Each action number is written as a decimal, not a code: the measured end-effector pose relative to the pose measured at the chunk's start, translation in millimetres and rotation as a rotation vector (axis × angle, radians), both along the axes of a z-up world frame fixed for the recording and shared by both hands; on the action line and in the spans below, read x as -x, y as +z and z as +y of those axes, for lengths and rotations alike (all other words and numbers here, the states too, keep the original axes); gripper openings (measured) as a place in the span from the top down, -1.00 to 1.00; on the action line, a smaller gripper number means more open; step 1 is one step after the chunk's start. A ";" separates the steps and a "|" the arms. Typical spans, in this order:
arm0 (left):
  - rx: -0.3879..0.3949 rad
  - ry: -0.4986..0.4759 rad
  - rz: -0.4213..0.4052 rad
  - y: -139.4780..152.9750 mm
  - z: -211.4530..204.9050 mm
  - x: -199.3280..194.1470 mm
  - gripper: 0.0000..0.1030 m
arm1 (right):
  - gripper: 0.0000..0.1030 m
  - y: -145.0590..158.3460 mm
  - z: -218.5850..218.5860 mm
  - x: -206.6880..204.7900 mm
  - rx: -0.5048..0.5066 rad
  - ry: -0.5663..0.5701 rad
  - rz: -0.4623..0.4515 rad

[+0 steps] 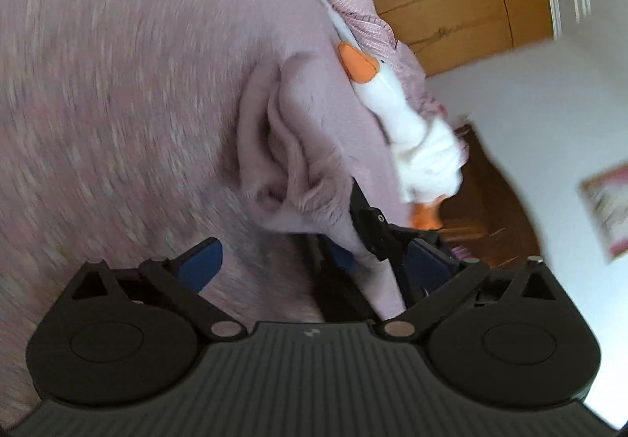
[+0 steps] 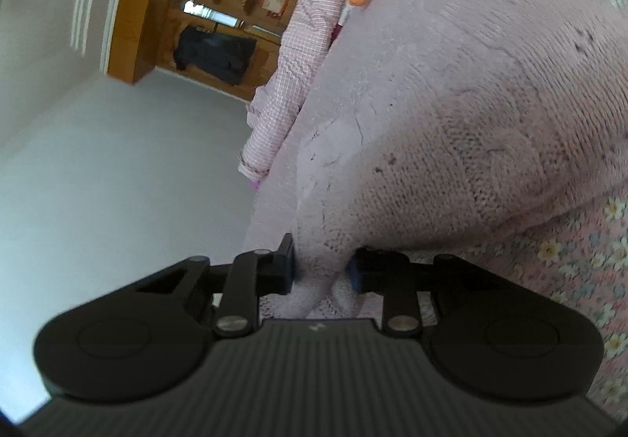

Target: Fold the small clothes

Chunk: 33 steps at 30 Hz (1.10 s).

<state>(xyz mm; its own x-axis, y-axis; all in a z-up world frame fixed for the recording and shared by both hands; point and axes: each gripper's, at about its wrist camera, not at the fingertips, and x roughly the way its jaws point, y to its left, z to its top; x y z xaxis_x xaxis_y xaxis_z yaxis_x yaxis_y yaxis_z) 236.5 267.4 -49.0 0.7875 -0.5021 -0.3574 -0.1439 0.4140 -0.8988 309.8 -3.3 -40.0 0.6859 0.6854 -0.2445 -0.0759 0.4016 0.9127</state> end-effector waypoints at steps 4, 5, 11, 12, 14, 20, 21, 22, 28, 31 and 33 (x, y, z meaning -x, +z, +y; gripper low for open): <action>0.127 0.031 0.016 -20.9 -7.8 -9.8 -1.00 | 0.43 -5.6 -2.1 0.1 -0.077 -0.008 0.046; 0.133 0.053 0.013 -21.6 -10.0 -13.0 -1.00 | 0.43 -7.6 -4.2 2.0 -0.099 -0.018 0.056; 0.169 0.128 0.002 -25.2 -16.2 -39.7 -1.00 | 0.44 -13.7 -4.3 4.4 -0.130 -0.005 0.083; 0.151 0.130 0.005 -23.3 -18.3 -43.6 -1.00 | 0.44 -14.8 -5.1 5.5 -0.139 -0.006 0.085; 0.115 0.132 0.007 -19.6 -22.2 -53.0 -1.00 | 0.44 -14.7 -5.8 4.8 -0.134 0.003 0.081; -0.012 0.094 -0.011 -12.7 -35.2 -65.9 -0.83 | 0.38 -11.4 -16.4 2.5 -0.113 0.040 0.063; -0.044 0.094 -0.001 -11.2 -37.5 -66.6 -0.77 | 0.31 -11.1 -18.8 3.2 -0.110 0.043 0.070; -0.065 0.098 -0.006 -10.0 -39.1 -66.6 -0.74 | 0.10 -10.8 -21.2 4.5 -0.108 0.046 0.078; -0.093 0.125 0.019 -10.6 -35.3 -70.5 -0.60 | -0.50 -3.2 -73.6 32.9 -0.030 0.097 0.046; -0.104 0.141 0.018 -10.4 -29.6 -68.2 -0.54 | -0.51 8.7 -119.3 44.1 0.019 0.065 0.003; -0.108 0.146 0.029 -11.4 -26.6 -65.6 -0.50 | -0.51 14.7 -147.4 41.7 0.053 0.040 -0.017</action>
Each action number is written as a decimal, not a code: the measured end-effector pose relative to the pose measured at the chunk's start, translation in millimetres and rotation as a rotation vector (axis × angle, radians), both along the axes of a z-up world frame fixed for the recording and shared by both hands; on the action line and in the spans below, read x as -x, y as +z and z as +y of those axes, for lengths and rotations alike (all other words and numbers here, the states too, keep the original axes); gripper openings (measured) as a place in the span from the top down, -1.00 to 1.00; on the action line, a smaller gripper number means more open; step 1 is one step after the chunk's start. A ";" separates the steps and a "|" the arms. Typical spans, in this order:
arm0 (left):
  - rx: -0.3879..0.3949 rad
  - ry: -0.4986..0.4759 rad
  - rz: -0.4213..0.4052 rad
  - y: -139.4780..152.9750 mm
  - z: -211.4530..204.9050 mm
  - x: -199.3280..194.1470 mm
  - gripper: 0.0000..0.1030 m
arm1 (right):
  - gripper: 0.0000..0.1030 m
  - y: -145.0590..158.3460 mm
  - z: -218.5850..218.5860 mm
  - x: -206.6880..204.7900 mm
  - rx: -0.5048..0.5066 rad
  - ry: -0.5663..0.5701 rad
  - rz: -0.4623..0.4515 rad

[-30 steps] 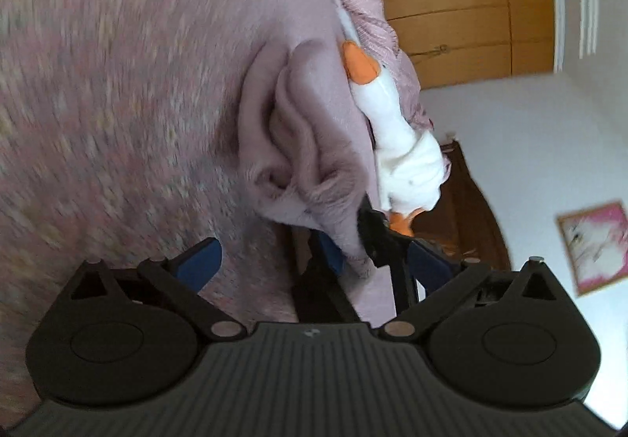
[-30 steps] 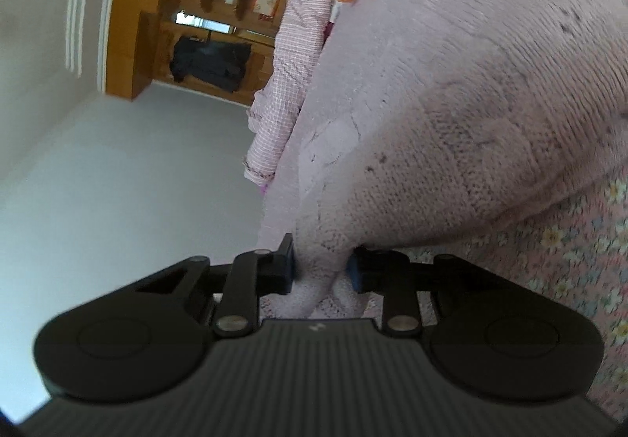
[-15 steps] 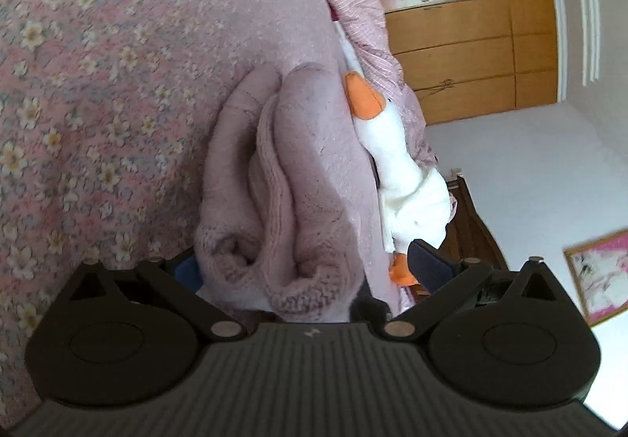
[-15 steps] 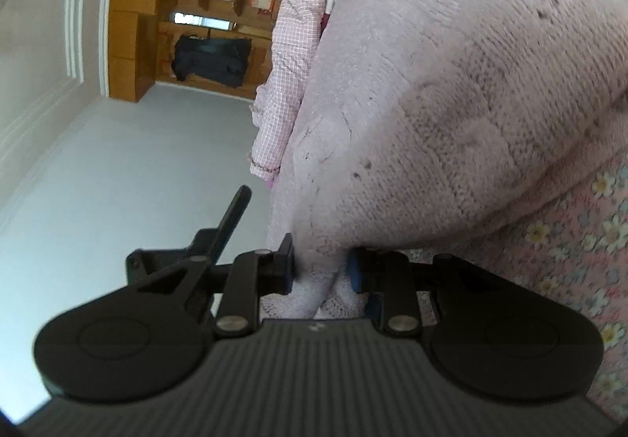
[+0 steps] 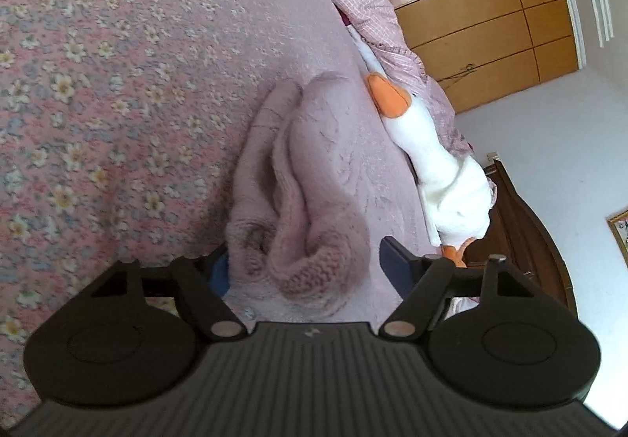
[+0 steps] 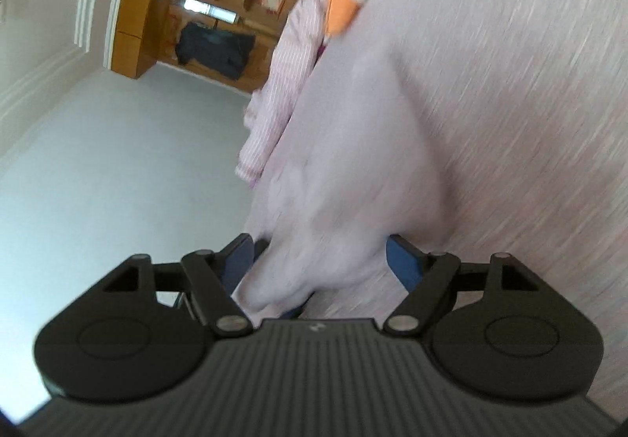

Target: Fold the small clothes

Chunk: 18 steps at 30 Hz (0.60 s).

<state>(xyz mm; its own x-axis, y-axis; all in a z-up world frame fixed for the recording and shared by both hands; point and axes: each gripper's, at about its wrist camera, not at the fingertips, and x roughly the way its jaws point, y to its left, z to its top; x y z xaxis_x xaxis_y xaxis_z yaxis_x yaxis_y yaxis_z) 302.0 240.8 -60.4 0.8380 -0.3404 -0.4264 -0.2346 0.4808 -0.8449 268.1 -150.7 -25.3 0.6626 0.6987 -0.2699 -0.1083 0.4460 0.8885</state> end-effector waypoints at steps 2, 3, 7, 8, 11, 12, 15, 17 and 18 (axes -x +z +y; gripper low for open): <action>-0.007 0.008 0.009 -0.9 1.6 2.3 -0.50 | -0.50 0.9 -19.2 -8.2 0.038 -0.029 0.014; -0.012 0.002 0.007 -0.7 0.9 3.1 -0.50 | -0.50 0.5 -24.9 -13.4 0.065 -0.039 0.030; -0.047 -0.025 0.008 1.2 -2.8 6.1 -0.53 | -0.50 -8.8 -25.8 -33.6 0.107 0.025 0.081; -0.052 -0.027 0.008 1.0 -4.8 3.1 -0.53 | -0.49 -11.2 -22.3 -37.7 0.108 0.050 0.091; -0.054 -0.033 0.014 0.0 -4.0 -0.8 -0.49 | -0.45 -14.0 -5.7 -47.1 0.139 0.106 0.082; -0.055 -0.039 0.015 -0.2 -3.1 -1.5 -0.48 | -0.45 -16.1 -3.3 -49.6 0.141 0.113 0.080; -0.064 -0.059 0.027 -1.5 4.6 -1.5 -0.30 | -0.44 -20.6 3.9 -62.2 0.102 0.139 0.091; -0.059 -0.071 0.032 -3.8 9.5 -1.1 -0.28 | -0.45 -21.7 8.0 -72.3 0.078 0.173 0.109; -0.059 -0.091 0.032 -3.7 11.1 -3.8 -0.28 | -0.46 -21.5 10.8 -77.5 0.076 0.192 0.112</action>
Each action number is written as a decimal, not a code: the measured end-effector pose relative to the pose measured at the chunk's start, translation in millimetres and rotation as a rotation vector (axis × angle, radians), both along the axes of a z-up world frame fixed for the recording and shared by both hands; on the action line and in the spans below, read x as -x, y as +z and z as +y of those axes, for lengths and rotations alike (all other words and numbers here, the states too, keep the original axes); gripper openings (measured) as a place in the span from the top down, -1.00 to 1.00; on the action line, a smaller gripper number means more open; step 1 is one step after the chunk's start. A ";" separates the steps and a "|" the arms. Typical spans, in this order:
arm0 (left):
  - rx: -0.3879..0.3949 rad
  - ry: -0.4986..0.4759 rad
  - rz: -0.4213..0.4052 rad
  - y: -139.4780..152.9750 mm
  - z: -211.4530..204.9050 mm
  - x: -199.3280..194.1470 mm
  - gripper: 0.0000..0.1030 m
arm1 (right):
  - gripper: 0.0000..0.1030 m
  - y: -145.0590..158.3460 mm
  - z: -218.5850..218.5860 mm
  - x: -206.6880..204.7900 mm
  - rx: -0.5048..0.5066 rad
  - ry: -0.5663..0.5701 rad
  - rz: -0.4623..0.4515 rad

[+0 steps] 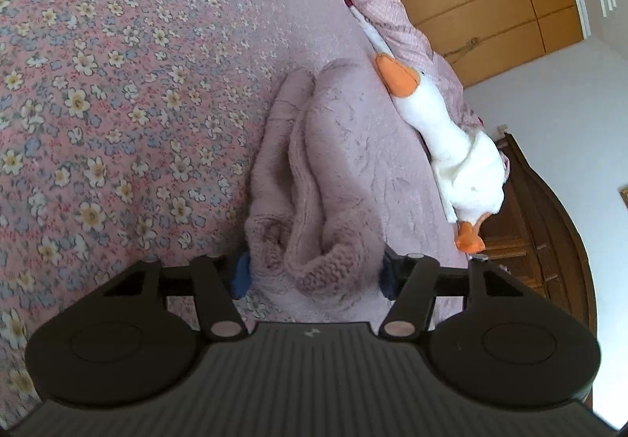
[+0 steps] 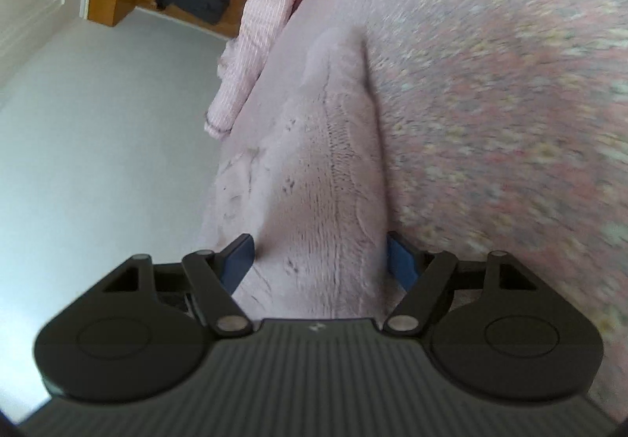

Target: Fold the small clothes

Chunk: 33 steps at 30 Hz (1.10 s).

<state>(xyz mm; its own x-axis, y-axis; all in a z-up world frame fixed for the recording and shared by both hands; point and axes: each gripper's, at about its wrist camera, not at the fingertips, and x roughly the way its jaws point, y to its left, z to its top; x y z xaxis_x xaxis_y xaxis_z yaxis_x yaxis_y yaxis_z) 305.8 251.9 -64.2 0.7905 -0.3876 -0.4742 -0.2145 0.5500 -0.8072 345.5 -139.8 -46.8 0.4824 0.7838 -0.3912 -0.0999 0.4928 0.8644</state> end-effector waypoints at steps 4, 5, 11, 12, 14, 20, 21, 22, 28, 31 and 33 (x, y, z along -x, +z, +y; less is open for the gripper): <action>0.008 -0.031 0.009 0.4 5.7 -4.1 -0.33 | -0.43 0.9 1.0 -1.6 -0.017 0.036 0.005; 0.008 -0.033 0.006 0.2 6.4 -3.3 -0.36 | -0.42 0.1 -0.8 2.0 -0.028 0.058 0.001; -0.026 -0.060 0.001 5.4 -2.0 -2.9 -0.54 | -0.43 -0.2 1.4 9.2 -0.015 0.074 -0.020; -0.025 -0.060 0.002 6.1 -2.2 -3.1 -0.54 | -0.43 0.5 5.0 7.6 -0.012 0.068 -0.025; -0.012 -0.042 -0.001 5.3 -1.3 -1.4 -0.52 | -0.44 0.7 11.0 5.9 -0.010 0.060 -0.041; 0.012 -0.023 0.021 -2.7 8.5 3.5 -0.05 | 0.03 -4.4 11.0 7.1 -0.015 0.030 -0.050; 0.014 -0.026 0.022 -2.4 9.2 4.0 -0.03 | 0.06 -6.2 7.9 8.9 -0.027 0.028 -0.049; 0.005 -0.036 0.025 -1.4 8.7 4.0 0.06 | 0.11 -6.9 6.1 10.6 -0.038 0.025 -0.039; 0.016 -0.047 0.005 8.3 6.0 7.3 0.24 | 0.20 2.3 0.2 13.0 -0.097 -0.002 -0.012; 0.024 -0.054 -0.010 13.7 7.0 10.8 0.25 | 0.21 11.0 3.7 9.4 -0.100 0.004 -0.020; 0.021 -0.058 -0.009 14.4 6.3 13.4 0.25 | 0.21 13.5 3.8 8.3 -0.094 0.000 -0.018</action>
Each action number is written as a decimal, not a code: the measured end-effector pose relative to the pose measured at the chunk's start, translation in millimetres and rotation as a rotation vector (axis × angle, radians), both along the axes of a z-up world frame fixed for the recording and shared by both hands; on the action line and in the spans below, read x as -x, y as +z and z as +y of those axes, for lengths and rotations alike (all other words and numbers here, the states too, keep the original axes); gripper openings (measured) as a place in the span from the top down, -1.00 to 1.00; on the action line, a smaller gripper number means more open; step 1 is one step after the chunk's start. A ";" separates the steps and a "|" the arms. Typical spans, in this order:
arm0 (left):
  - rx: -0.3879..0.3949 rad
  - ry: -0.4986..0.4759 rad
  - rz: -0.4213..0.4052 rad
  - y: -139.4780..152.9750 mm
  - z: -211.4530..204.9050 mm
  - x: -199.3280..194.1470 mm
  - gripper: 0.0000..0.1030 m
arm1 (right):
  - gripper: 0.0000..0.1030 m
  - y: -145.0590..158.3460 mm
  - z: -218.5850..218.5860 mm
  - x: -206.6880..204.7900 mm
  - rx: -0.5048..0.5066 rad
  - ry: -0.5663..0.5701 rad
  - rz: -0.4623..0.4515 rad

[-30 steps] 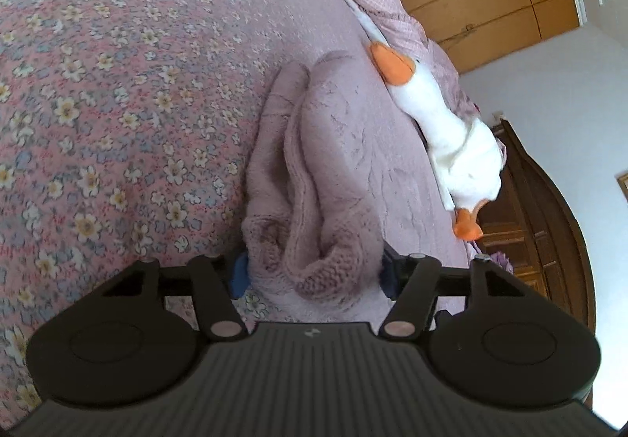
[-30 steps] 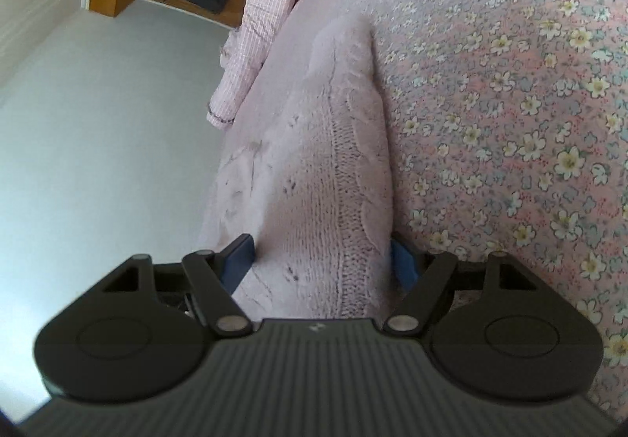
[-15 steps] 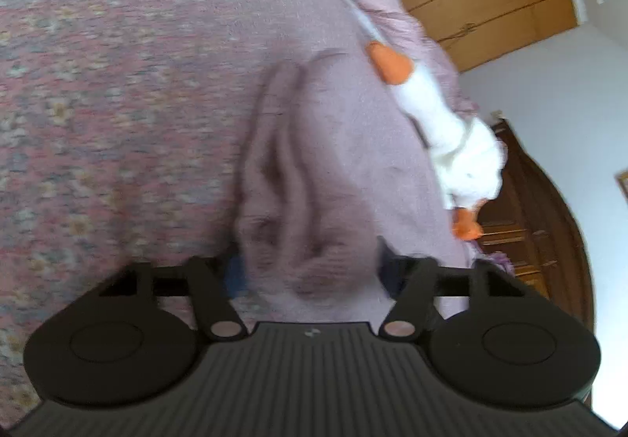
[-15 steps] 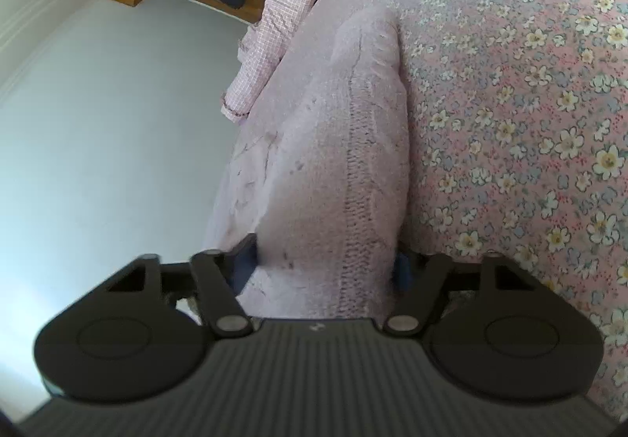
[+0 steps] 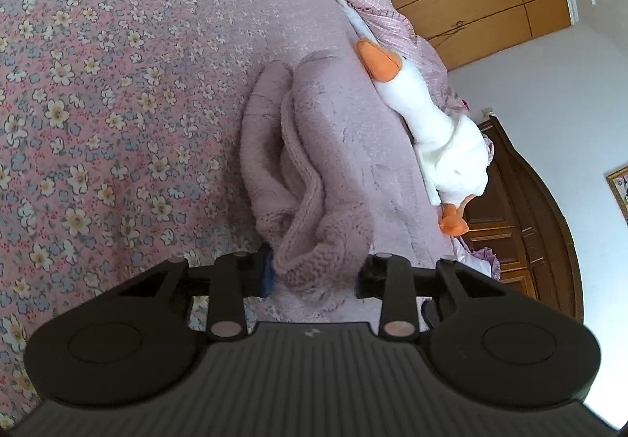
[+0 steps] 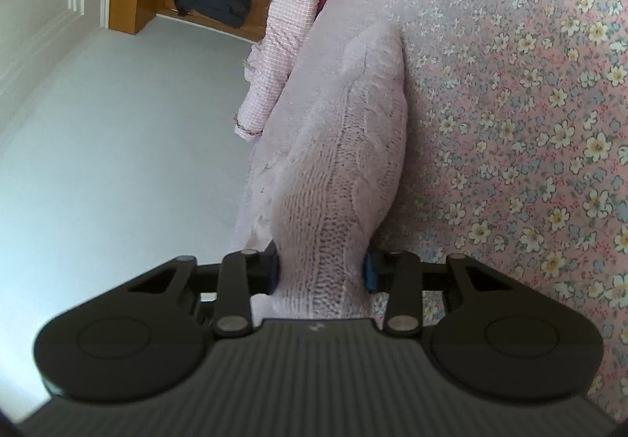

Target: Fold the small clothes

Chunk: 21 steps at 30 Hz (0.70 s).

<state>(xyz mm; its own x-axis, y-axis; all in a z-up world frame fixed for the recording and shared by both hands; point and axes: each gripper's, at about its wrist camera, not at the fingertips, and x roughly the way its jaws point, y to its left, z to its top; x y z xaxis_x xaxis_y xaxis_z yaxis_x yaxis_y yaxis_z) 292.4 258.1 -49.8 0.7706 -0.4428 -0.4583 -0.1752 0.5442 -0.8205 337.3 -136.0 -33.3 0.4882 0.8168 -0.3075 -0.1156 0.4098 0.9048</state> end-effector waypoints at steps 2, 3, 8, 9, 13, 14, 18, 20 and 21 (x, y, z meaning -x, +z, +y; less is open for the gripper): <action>-0.008 0.005 0.019 -3.3 -0.2 1.5 0.25 | 0.05 -0.9 2.5 -2.5 0.022 -0.013 0.015; -0.009 0.009 0.029 -5.6 1.0 1.7 0.25 | -0.04 -4.8 3.5 -4.8 0.016 -0.021 0.038; 0.036 0.016 0.035 -16.0 12.5 5.0 0.25 | -0.33 -27.5 -13.6 -7.4 -0.144 -0.065 0.094; 0.045 0.016 0.034 -17.7 14.0 5.2 0.25 | -0.33 -28.9 -16.2 -6.9 -0.156 -0.059 0.091; 0.071 0.016 0.025 -22.6 20.9 8.3 0.26 | -0.29 -29.5 -15.1 -4.6 -0.118 0.004 0.039; 0.072 0.016 0.026 -22.8 21.5 8.5 0.26 | -0.29 -28.7 -13.4 -3.5 -0.100 0.020 0.021; 0.073 0.015 0.025 -21.7 22.0 8.4 0.26 | 0.14 -24.5 0.1 -7.2 0.021 0.048 -0.007; 0.074 0.019 0.025 -20.6 21.8 10.2 0.26 | 0.21 -22.7 3.4 -5.2 0.035 0.039 -0.031; 0.077 0.020 0.028 -19.2 21.1 10.0 0.26 | 0.23 -22.9 3.9 -3.8 0.026 0.029 -0.034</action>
<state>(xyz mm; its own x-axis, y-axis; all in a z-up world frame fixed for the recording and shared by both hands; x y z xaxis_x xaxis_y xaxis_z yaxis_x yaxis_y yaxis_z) 282.4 279.2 -68.9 0.7673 -0.4623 -0.4445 -0.2085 0.4757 -0.8546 341.1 -132.1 -56.2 0.4746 0.8228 -0.3125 -0.1580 0.4290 0.8894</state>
